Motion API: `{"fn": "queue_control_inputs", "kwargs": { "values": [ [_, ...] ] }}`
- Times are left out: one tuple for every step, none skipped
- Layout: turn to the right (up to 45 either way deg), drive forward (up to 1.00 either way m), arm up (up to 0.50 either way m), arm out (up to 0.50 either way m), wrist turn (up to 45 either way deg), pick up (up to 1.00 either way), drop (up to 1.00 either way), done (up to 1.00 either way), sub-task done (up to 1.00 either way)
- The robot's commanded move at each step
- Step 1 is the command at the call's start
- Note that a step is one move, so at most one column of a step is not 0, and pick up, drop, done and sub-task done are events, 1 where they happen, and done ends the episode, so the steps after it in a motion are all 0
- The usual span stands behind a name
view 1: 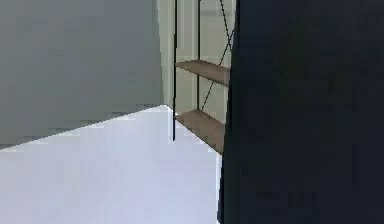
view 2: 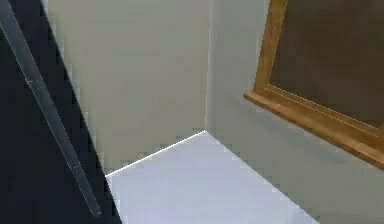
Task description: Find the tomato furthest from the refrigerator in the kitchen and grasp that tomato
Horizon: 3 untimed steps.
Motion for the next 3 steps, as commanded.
{"fn": "queue_control_inputs", "kwargs": {
  "values": [
    [-45.0, 0.0, 0.0, 0.0, 0.0, 0.0, 0.0, 0.0, 0.0],
    [-42.0, 0.0, 0.0, 0.0, 0.0, 0.0, 0.0, 0.0, 0.0],
    [-3.0, 0.0, 0.0, 0.0, 0.0, 0.0, 0.0, 0.0, 0.0]
  ]
}}
